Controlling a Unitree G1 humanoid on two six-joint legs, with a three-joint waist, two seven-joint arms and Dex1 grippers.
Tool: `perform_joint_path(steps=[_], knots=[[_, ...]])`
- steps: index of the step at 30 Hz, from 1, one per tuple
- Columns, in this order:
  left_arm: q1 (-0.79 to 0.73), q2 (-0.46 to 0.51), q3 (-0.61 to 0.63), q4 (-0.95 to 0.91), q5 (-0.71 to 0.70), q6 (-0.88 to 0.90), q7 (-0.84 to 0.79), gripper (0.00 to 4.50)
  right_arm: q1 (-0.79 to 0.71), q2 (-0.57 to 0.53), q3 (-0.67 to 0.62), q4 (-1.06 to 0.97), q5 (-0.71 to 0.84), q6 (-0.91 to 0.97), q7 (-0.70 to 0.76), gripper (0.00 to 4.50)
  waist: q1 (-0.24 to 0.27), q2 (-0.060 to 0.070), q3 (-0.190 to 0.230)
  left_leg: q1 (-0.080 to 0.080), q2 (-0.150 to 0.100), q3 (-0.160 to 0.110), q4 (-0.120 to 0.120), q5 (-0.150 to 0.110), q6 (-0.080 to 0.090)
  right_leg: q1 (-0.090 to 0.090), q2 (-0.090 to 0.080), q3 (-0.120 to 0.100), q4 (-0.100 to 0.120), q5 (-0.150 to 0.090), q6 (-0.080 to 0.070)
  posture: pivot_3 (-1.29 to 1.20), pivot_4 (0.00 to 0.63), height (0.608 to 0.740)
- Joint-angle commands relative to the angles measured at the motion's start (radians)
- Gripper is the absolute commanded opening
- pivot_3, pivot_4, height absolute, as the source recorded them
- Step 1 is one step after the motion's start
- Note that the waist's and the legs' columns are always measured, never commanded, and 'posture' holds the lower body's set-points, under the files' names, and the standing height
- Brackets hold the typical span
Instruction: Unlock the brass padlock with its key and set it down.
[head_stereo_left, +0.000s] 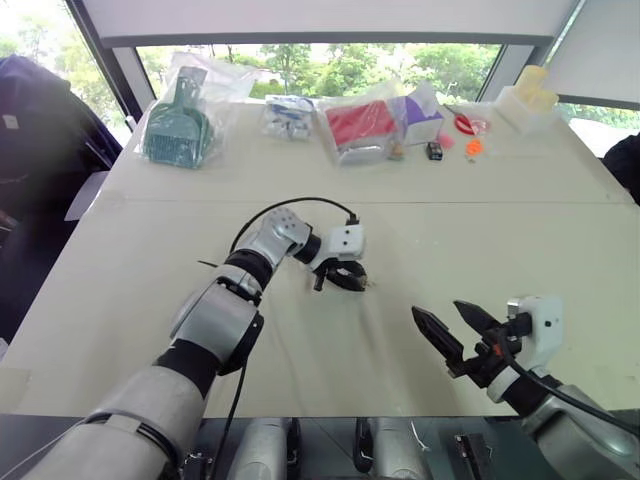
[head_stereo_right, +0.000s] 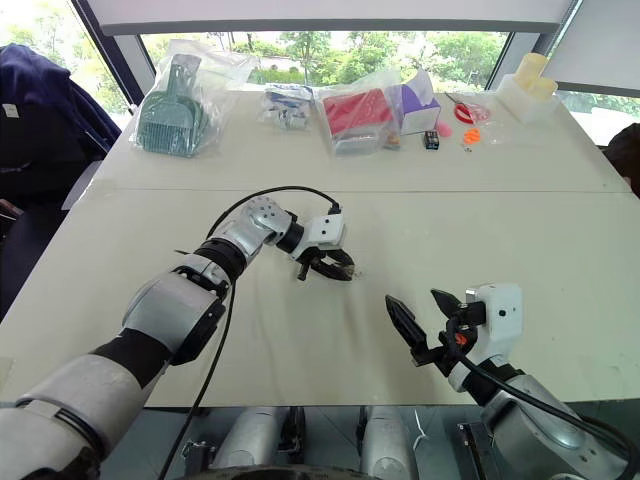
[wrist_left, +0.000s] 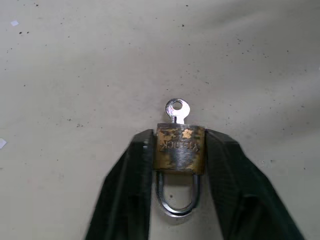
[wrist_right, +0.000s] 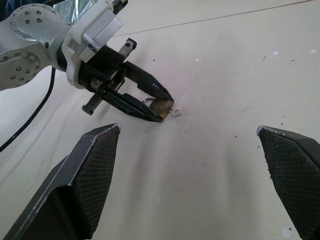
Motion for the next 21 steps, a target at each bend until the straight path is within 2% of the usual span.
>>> perform_joint_path(steps=[1,6,10,14,17,21], knots=[[0.014,0.028,-0.010,0.017,0.053,-0.007,0.018,0.78,-0.062,0.004,0.022,0.030,0.046,-0.018,-0.013,4.50,-0.002,-0.001,-0.001,0.000,0.000,0.000,0.000,0.000,0.000,0.000,0.000,0.000,0.000,0.000,0.000,0.00,0.150,0.735],[-0.005,0.017,0.117,-0.052,-0.078,-0.105,-0.023,0.78,-0.206,0.128,0.068,0.130,0.225,-0.077,-0.084,4.50,-0.002,0.000,0.000,0.000,0.001,0.000,0.000,0.000,0.000,-0.001,0.000,0.000,0.001,0.000,0.000,0.00,0.150,0.735],[0.029,0.015,0.196,-0.227,-0.194,-0.176,-0.086,0.78,-0.304,0.212,0.094,0.215,0.347,-0.129,-0.116,4.50,0.002,0.000,0.000,-0.002,0.000,0.000,-0.001,0.000,0.000,-0.003,0.000,0.000,0.001,0.000,0.000,0.00,0.150,0.735],[0.110,0.027,0.199,-0.456,-0.251,-0.147,-0.084,0.78,-0.359,0.246,0.102,0.270,0.423,-0.161,-0.128,4.50,0.001,0.000,0.000,-0.002,-0.001,0.001,0.000,-0.001,0.001,-0.002,-0.002,0.000,0.000,0.001,0.000,0.00,0.150,0.735],[0.178,0.050,0.182,-0.636,-0.241,-0.141,-0.017,0.78,-0.409,0.261,0.104,0.328,0.450,-0.183,-0.119,4.50,-0.004,0.001,0.000,-0.002,-0.001,0.001,0.000,-0.001,0.002,-0.001,-0.001,0.000,0.001,0.001,0.000,0.00,0.150,0.735],[0.227,0.059,0.179,-0.780,-0.279,-0.014,0.029,0.78,-0.430,0.261,0.108,0.358,0.474,-0.194,-0.115,4.50,0.000,0.001,0.000,-0.001,-0.001,0.000,0.000,0.000,0.001,-0.001,-0.001,0.000,0.003,0.001,0.001,0.00,0.150,0.735]])
